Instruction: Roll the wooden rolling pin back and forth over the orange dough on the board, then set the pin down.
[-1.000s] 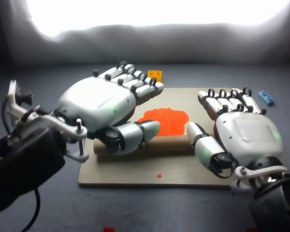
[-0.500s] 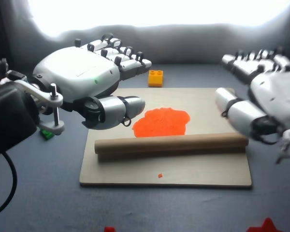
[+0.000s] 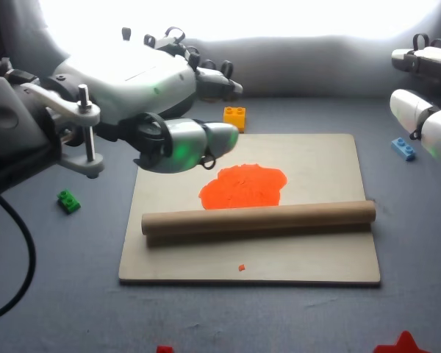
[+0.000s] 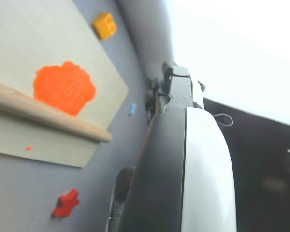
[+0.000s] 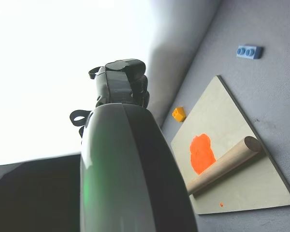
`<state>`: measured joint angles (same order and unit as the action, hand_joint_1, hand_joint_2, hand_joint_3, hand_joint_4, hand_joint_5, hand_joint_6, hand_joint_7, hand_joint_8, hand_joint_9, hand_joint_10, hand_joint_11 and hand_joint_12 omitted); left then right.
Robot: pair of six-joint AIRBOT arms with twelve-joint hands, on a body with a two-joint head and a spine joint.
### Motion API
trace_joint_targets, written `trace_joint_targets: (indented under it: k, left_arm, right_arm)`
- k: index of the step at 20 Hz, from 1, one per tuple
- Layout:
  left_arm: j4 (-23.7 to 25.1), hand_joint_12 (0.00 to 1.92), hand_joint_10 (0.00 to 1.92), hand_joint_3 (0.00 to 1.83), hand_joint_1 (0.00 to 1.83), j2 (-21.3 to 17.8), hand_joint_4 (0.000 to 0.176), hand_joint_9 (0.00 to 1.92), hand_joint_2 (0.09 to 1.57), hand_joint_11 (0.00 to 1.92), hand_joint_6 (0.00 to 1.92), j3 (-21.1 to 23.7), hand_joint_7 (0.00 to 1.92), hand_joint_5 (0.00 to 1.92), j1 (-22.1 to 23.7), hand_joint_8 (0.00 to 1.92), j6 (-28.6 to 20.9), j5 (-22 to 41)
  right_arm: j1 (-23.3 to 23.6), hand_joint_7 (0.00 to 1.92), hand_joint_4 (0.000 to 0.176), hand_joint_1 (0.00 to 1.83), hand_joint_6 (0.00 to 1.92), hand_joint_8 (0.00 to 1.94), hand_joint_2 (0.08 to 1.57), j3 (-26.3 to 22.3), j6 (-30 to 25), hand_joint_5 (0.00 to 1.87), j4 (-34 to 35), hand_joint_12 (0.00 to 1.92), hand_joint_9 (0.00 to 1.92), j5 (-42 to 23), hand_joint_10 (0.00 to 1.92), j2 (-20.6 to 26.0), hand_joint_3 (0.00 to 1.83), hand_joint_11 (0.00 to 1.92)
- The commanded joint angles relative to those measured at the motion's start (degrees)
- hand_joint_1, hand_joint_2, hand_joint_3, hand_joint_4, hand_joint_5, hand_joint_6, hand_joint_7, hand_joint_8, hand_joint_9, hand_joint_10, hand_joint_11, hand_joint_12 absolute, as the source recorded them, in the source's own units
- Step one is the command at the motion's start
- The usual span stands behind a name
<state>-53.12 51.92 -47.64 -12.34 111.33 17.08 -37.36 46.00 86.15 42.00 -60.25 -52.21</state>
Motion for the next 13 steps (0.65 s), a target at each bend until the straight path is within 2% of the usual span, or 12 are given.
trace_joint_targets:
  k: [1, 2, 3, 4, 5, 6, 7, 8, 9, 11, 12, 13]
  left_arm:
    - [0.1, 1.31, 0.22, 0.0, 0.07, -0.42, 0.0, 0.57, 1.48, 0.0, 0.12, 0.56, 0.68, 0.55, 1.21, 0.12, 1.56, 3.97]
    - [-1.11, 1.58, 0.87, 0.0, 0.18, -0.41, 0.0, 0.47, 1.47, 0.06, 0.24, 0.9, 0.72, 0.59, 1.58, 0.27, 2.83, 4.16]
    - [-1.54, 1.63, 1.02, 0.0, 0.23, -0.41, 0.0, 0.46, 1.46, 0.09, 0.39, 1.28, 0.67, 0.55, 1.86, 0.47, 3.44, 4.35]
    - [-1.78, 1.72, 1.21, 0.0, 0.26, -0.49, 0.0, 0.43, 1.46, 0.13, 0.61, 1.53, 0.57, 0.5, 1.9, 0.75, 3.64, 4.35]
    - [-1.86, 1.72, 1.21, 0.0, 0.26, -0.58, 0.0, 0.43, 1.46, 0.13, 0.61, 1.71, 0.57, 0.5, 1.87, 0.75, 3.64, 4.35]
    - [-1.86, 1.83, 1.48, 0.0, 0.53, -0.62, 0.167, 0.4, 1.48, 0.2, 1.81, 1.78, 0.48, 0.37, 1.84, 1.15, 3.64, 4.31]
    - [-1.86, 1.83, 1.48, 0.0, 0.53, -0.63, 0.167, 0.4, 1.48, 0.2, 1.81, 1.78, 0.48, 0.37, 1.84, 1.15, 3.64, 4.24]
    - [-1.86, 1.84, 1.53, 0.01, 0.24, -0.66, 0.0, 0.42, 1.51, 0.24, 1.38, 1.79, 0.5, 0.43, 1.84, 1.26, 3.64, 4.24]
    - [-1.87, 1.92, 1.67, 0.0, 0.18, -0.68, 0.0, 0.62, 1.53, 0.47, 1.39, 1.81, 0.66, 0.59, 1.84, 1.48, 3.62, 4.23]
    - [-1.88, 1.92, 1.72, 0.0, 0.15, -0.68, 0.0, 0.67, 1.53, 0.52, 1.48, 1.81, 0.69, 0.61, 1.77, 1.55, 3.44, 4.23]
    - [-1.88, 1.92, 1.73, 0.0, 0.1, -0.67, 0.0, 0.78, 1.54, 0.61, 1.61, 1.79, 0.82, 0.67, 1.74, 1.57, 3.44, 4.23]
    - [-1.9, 1.92, 1.74, 0.0, 0.07, -0.68, 0.0, 0.81, 1.55, 0.62, 1.55, 1.77, 0.86, 0.72, 1.67, 1.55, 3.35, 4.23]
  right_arm:
    - [0.74, 0.67, 0.0, 0.43, 0.51, 0.52, 1.41, -0.02, 0.14, 0.58, -3.05, 1.69, 0.44, -2.91, 1.05, 0.32, 0.0, 0.07]
    - [0.73, 0.6, 0.0, 0.41, 0.91, 1.0, 1.43, -0.02, 0.14, 0.56, -3.04, 1.89, 0.41, -2.73, 1.43, 0.31, 0.0, 0.14]
    - [0.35, 0.62, 0.028, 0.69, 1.53, 1.12, 1.41, -0.02, 0.45, 0.53, -3.05, 1.92, 0.44, -2.5, 1.51, 0.27, 0.0, 0.19]
    - [0.34, 0.64, 0.075, 0.71, 1.71, 1.27, 1.42, -0.02, 0.5, 0.49, -3.04, 1.92, 0.48, -2.13, 1.57, 0.28, 0.0, 0.28]
    - [0.1, 0.64, 0.075, 0.71, 1.71, 1.27, 1.42, -0.04, -0.29, 0.49, -3.0, 1.92, 0.48, -3.38, 1.57, 0.03, 0.0, 0.28]
    - [-0.79, 0.68, 0.0, 0.26, 1.35, 1.36, 1.5, -0.05, -0.48, 0.58, -3.13, 1.92, 0.53, -5.18, 1.62, -0.32, 0.02, 0.36]
    - [-1.2, 0.68, 0.0, 0.26, 1.35, 1.36, 1.5, 0.04, -1.11, 0.58, -4.97, 1.92, 0.53, -4.78, 1.62, -0.21, 0.02, 0.36]
    - [-0.49, 0.73, 0.0, 0.24, 1.33, 1.37, 1.51, 0.03, -1.88, 0.63, -4.58, 1.92, 0.58, -4.74, 1.67, -0.35, 0.01, 0.42]
    - [-0.04, 0.89, 0.0, 0.18, 1.41, 1.44, 1.52, 0.03, -1.88, 0.73, -4.17, 1.92, 0.73, -5.08, 1.75, -0.47, 0.01, 0.57]
    - [-0.28, 0.93, 0.0, 0.18, 1.44, 1.48, 1.51, -0.02, -1.9, 0.76, -4.26, 1.92, 0.77, -4.99, 1.79, -0.35, 0.0, 0.6]
    - [-0.46, 1.01, 0.0, 0.27, 1.57, 1.58, 1.49, -0.02, -2.12, 0.82, -4.36, 1.92, 0.87, -4.48, 1.9, -0.16, 0.0, 0.67]
    - [-0.49, 1.01, 0.0, 0.31, 1.59, 1.58, 1.48, 0.0, -2.62, 0.83, -4.36, 1.92, 0.88, -3.78, 1.89, 0.11, 0.0, 0.68]
